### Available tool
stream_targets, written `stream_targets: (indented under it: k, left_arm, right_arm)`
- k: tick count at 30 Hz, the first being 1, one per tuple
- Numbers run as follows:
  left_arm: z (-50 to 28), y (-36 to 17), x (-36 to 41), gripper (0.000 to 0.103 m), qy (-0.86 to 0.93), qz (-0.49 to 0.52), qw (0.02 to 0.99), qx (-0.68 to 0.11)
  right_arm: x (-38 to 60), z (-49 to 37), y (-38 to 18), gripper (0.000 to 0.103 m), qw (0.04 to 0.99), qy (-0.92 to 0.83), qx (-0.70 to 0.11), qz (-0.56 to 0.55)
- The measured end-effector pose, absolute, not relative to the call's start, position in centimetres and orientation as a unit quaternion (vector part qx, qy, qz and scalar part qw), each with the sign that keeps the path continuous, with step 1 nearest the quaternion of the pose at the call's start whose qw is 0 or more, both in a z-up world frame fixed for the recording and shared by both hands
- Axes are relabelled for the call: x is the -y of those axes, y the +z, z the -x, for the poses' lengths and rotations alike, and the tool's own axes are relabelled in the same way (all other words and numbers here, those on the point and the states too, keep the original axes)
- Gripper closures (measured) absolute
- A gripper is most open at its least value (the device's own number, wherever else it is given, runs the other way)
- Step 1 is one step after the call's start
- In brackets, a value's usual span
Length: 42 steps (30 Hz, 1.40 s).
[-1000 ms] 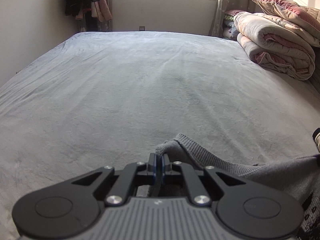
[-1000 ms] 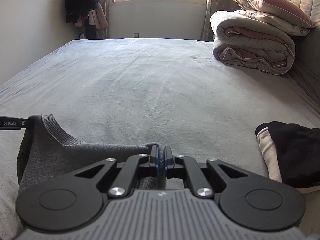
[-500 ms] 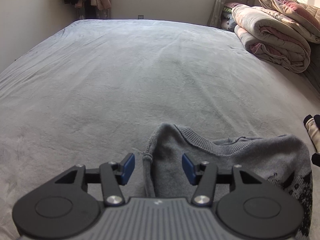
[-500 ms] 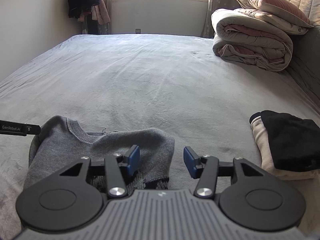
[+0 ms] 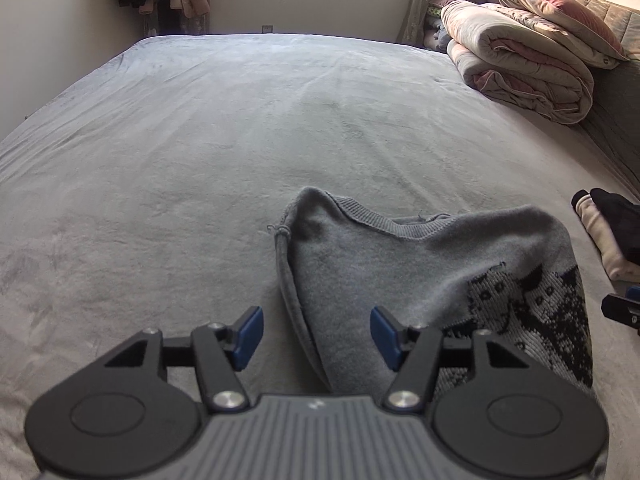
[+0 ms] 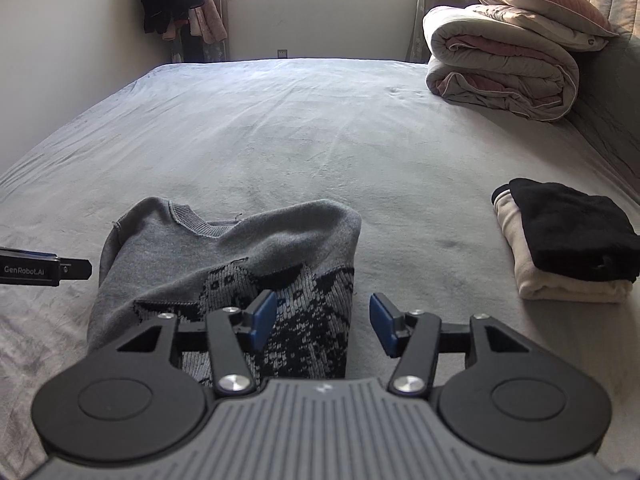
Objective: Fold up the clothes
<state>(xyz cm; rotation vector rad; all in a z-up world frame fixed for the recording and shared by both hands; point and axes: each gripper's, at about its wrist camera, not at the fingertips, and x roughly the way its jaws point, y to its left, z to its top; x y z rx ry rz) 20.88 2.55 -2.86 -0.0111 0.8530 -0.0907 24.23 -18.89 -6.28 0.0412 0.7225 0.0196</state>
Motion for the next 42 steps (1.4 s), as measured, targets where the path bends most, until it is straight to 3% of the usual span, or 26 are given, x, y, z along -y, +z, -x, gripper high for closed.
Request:
stream_targets:
  k: [22,29,37,42]
  left_arm:
    - [-8.0,-4.8,-1.3,0.041,-0.116,0.077,0.881,-0.452]
    - [-4.9,-5.7,-0.3,0.038,-0.141,0.082,0.873,-0.459]
    - [-2.5,-7.2,-0.6,0.024,-0.158,0.097,0.864,-0.468]
    - [-1.2,-8.6,-0.9,0.024,-0.171,0.112,0.859,-0.469]
  right_arm:
    - [18.7,-13.3,-8.5,0.041,0.920,-0.009,-0.386,-0.073]
    - [18.5,-10.4,-9.5,0.040,0.914,-0.013,-0.397,-0.084]
    - [18.4,-8.4,-11.2,0.039,0.903,-0.015,-0.419,-0.098]
    - [18.3,-7.6,-12.3,0.038,0.896,-0.015,-0.433,-0.101]
